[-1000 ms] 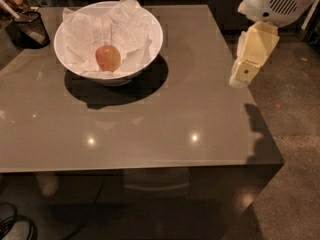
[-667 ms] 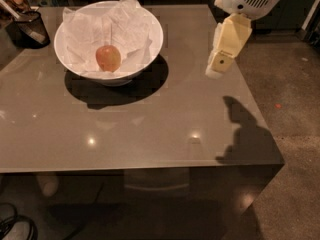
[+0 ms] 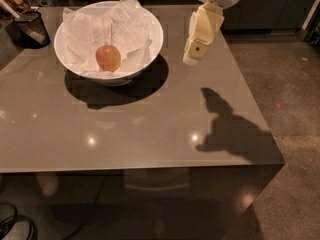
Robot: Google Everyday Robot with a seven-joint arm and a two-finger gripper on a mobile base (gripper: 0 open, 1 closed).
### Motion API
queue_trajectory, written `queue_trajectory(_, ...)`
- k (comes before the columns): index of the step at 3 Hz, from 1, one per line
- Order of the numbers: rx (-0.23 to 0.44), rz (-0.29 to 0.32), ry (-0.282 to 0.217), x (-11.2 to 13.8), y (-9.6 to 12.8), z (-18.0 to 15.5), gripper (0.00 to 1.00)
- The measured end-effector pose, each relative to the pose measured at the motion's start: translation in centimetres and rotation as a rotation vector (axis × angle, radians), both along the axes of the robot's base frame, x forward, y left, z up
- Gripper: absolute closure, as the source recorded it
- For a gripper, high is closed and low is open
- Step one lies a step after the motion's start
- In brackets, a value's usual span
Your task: Pick apple from white bowl
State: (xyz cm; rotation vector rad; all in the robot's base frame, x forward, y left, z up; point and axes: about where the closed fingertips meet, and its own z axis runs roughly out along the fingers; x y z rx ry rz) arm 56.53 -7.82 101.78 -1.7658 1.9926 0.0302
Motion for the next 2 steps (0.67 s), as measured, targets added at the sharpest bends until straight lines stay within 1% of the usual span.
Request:
queue_trajectory(1,0.044,0.006,-0.053,3.96,5.63,2.60,0.00)
queue_trajectory(2,0.044,0.005,-0.053,3.96,5.59,2.57,0.00)
